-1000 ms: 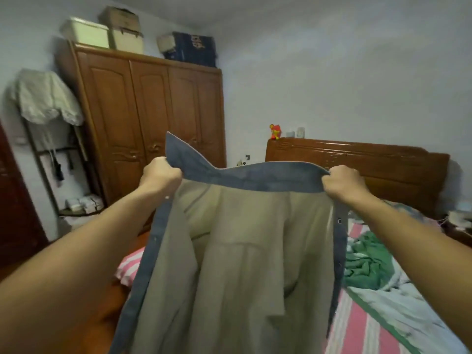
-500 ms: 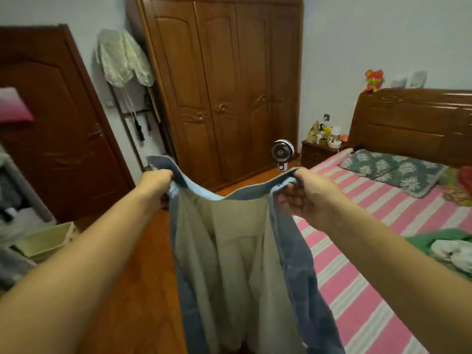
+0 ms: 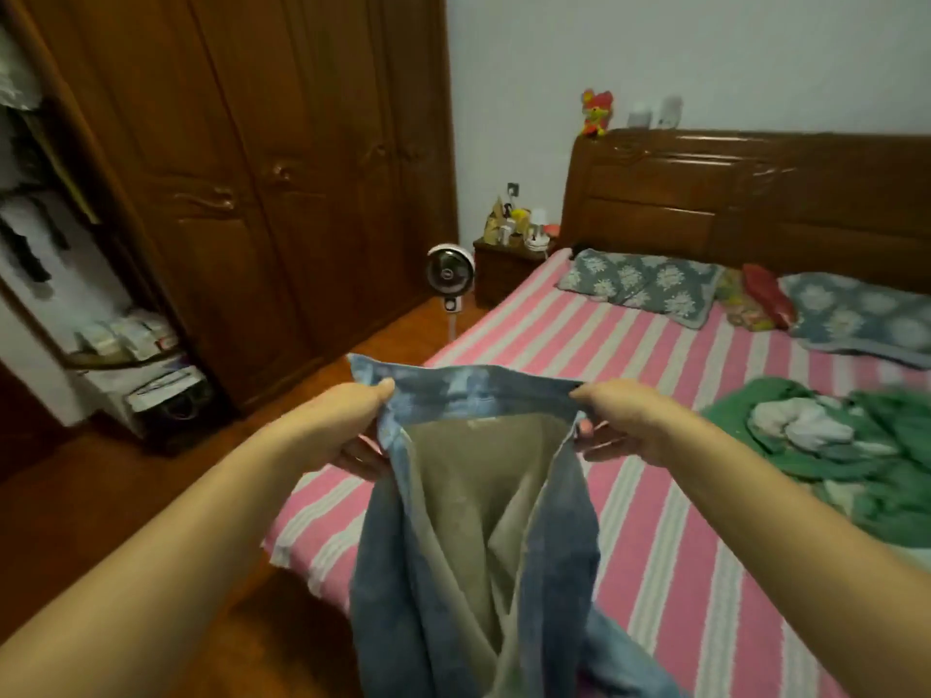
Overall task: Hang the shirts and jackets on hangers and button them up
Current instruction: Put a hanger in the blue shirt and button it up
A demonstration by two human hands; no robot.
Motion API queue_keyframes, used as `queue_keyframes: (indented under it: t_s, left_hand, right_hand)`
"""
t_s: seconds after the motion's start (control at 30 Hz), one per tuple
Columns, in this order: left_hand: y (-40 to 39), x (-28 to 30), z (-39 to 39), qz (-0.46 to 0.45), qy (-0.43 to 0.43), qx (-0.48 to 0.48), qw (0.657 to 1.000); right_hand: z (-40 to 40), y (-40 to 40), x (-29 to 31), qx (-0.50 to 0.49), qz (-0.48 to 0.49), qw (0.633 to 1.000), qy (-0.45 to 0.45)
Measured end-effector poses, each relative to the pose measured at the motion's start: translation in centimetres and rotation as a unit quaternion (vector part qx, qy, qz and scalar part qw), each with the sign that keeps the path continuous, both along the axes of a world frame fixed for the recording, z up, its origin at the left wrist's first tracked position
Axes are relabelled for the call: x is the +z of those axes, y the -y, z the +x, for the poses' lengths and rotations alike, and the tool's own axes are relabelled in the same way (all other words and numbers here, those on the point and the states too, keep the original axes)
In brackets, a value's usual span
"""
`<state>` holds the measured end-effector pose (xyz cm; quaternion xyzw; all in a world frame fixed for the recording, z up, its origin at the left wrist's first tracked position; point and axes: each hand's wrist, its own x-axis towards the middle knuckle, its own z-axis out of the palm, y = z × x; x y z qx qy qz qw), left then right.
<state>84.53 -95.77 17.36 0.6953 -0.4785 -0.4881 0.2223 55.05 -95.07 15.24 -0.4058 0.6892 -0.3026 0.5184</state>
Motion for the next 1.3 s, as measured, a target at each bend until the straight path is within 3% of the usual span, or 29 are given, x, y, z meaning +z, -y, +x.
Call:
queue_keyframes:
  t_s: [0.1, 0.23, 0.33, 0.43, 0.5, 0.57, 0.63, 0.7, 0.83, 0.93, 1.07, 1.17, 1.23, 1.3]
  left_hand:
    - [2.4, -2.7, -0.2, 0.023, -0.072, -0.065, 0.995]
    - [6.1, -2.0, -3.1, -0.005, -0.088, -0.176, 0.980]
    - [9.3, 0.1, -7.6, -0.111, -0.103, -0.223, 0.963]
    - [13.4, 1.6, -14.2, -0.243, -0.081, -0.201, 0.946]
    - [16.1, 0.5, -18.3, -0.248, -0.117, -0.277, 0.921]
    - [18.8, -4.8, -19.6, -0.150, -0.144, -0.360, 0.909]
    - [20.0, -11.1, -17.7, -0.090, -0.058, -0.394, 0.913]
    - [19.1, -18.1, -13.9, -0.050, 0.034, -0.385, 0.921]
    - [16.0, -30.5, -2.0, 0.113, 0.189, -0.294, 0.930]
    - [16.2, -35.8, 4.6, 0.200, 0.307, -0.293, 0.883]
    - [20.4, -41.1, 5.9, 0.212, 0.313, -0.280, 0.882]
    - [22.3, -46.7, 3.8, 0.234, 0.265, -0.281, 0.892]
    - [22.7, -50.0, 2.1, 0.244, 0.225, -0.315, 0.889]
    - [22.9, -51.9, 1.8, 0.230, 0.237, -0.349, 0.877]
  right_hand:
    - [0.3, -1.6, -1.6, 0.037, 0.078, 0.995, 0.043]
    - [1.3, -1.8, 1.6, -0.030, -0.077, 0.996, 0.037]
    - [1.9, 1.4, 5.6, -0.109, -0.204, 0.972, 0.043]
    - [0.4, 8.5, 7.4, -0.220, -0.274, 0.935, -0.040]
    - [-2.4, 13.7, 6.1, -0.256, -0.277, 0.916, -0.138]
    - [-6.2, 17.4, 1.6, -0.190, -0.219, 0.937, -0.196]
    - [-9.7, 19.3, -6.1, -0.098, -0.135, 0.969, -0.181]
    - [-10.9, 17.6, -15.4, -0.067, -0.042, 0.985, -0.154]
    - [-7.9, 9.8, -30.1, -0.037, 0.161, 0.981, -0.105]
    - [-4.7, 5.6, -35.7, -0.018, 0.264, 0.961, -0.084]
    - [-1.2, 5.1, -39.6, -0.049, 0.295, 0.950, -0.088]
    - [1.7, 5.3, -42.4, -0.099, 0.311, 0.940, -0.100]
    - [4.1, 5.6, -43.8, -0.116, 0.317, 0.934, -0.115]
    - [6.6, 6.0, -45.0, -0.117, 0.333, 0.930, -0.104]
